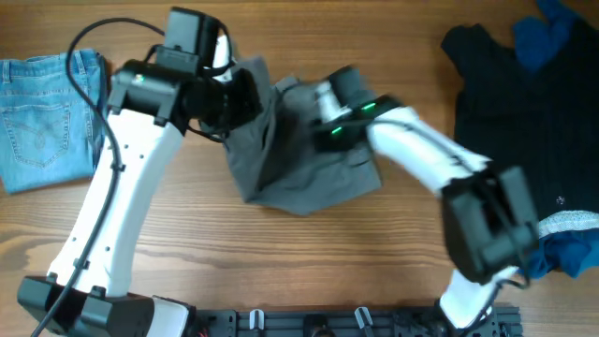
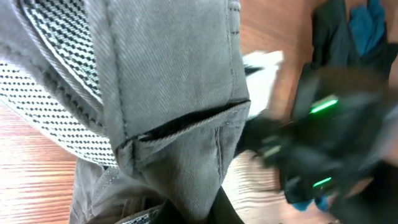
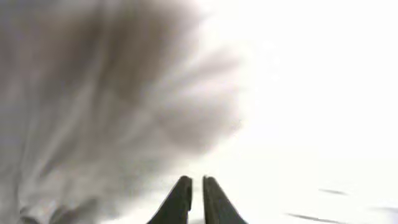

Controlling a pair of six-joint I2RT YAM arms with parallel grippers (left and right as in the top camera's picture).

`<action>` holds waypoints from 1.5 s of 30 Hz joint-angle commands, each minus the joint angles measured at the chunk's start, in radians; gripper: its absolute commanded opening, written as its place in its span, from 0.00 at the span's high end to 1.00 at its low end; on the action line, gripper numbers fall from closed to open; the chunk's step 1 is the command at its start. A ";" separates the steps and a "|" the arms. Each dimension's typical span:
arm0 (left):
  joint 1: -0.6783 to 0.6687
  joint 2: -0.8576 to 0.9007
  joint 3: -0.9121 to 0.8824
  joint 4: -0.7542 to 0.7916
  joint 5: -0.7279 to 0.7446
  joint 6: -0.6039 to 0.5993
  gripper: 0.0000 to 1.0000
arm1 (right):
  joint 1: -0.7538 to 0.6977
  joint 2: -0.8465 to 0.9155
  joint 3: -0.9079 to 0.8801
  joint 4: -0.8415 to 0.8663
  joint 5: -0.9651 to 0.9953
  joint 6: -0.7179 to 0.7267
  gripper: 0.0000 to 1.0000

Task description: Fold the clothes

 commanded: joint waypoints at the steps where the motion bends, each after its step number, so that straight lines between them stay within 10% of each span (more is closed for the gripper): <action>1: -0.066 0.057 0.024 0.016 -0.014 0.014 0.96 | -0.132 -0.069 -0.001 -0.073 0.084 -0.037 0.86; 16: -0.274 0.320 0.024 0.180 -0.014 0.003 0.94 | -0.249 -0.056 -0.001 -0.280 0.272 0.011 0.86; 17: -0.282 0.330 0.024 0.187 -0.014 0.003 0.76 | -0.259 -0.056 -0.001 -0.289 0.282 0.023 0.86; 18: -0.283 0.332 0.024 0.189 -0.014 0.010 0.37 | -0.272 -0.056 -0.001 -0.294 0.282 0.022 0.86; 19: -0.281 0.332 0.024 0.192 -0.018 0.023 0.26 | -0.283 -0.056 -0.001 -0.299 0.282 0.017 0.86; 24: -0.149 0.283 0.053 0.218 -0.166 0.097 0.09 | -0.339 -0.104 0.029 -0.356 0.280 0.011 0.86; 32: 0.052 0.351 0.053 0.297 -0.174 0.090 0.12 | -0.347 -0.288 0.055 -0.314 -0.217 -0.219 0.86; 45: 0.018 0.392 0.053 0.186 0.144 0.172 0.14 | -0.349 -0.256 -0.195 -0.254 0.107 0.104 0.68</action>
